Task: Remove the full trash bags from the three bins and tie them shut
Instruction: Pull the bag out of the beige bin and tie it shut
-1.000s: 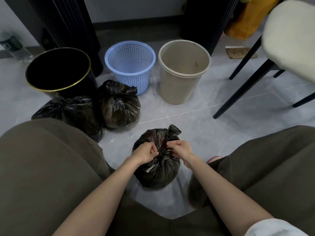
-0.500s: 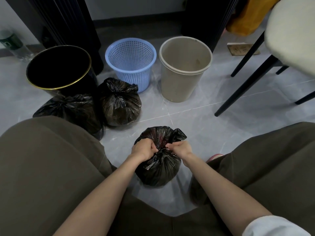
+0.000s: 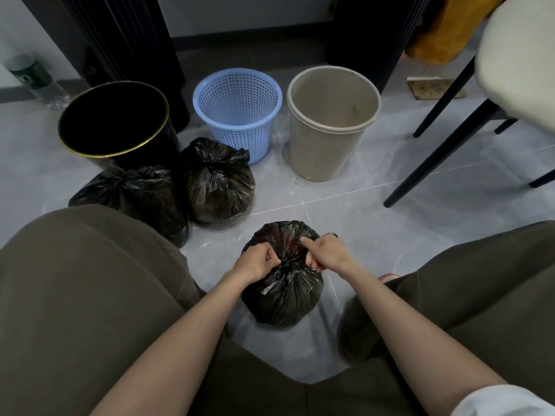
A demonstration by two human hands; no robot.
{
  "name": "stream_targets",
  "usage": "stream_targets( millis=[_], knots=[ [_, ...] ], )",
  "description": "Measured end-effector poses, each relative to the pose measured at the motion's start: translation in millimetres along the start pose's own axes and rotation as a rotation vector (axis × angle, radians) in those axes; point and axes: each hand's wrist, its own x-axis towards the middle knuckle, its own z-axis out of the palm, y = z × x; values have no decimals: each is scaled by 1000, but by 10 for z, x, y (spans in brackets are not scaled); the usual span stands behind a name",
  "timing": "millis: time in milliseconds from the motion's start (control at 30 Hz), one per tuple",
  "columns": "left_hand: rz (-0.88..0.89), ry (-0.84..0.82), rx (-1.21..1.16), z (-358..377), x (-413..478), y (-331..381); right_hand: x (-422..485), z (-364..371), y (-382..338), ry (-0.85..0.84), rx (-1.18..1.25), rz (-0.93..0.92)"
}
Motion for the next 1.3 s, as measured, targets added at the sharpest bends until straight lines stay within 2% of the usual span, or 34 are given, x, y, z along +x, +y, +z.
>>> stream_targets(
  millis=[67,167,300,367,467,600,800,933,1100,1300],
  knots=[
    [11,-4,-21,-6,13,4,-33,14,-119,-17,25,-109],
    [14,-24,-36,-44,21,18,-38,84,-168,-31,-246,-253],
    [-18,-32,-10,-114,1,-21,-75,221,-79,-147,-519,-240],
    [-43,-15,6,-132,-20,-40,-87,311,-18,-149,-612,-262],
    [-67,-6,12,-143,-47,-58,-107,390,48,-76,-687,-290],
    [-65,11,5,-165,-47,-64,-139,368,96,28,-733,-240],
    [-38,112,-73,-280,17,15,-70,208,-103,243,-648,-261],
    [21,113,-88,-418,76,104,63,19,-269,348,-517,-252],
    [65,91,-64,-537,176,156,382,-193,-466,378,-256,-142],
    [75,101,-112,-723,316,249,743,-276,-558,345,-26,-103]
  ],
)
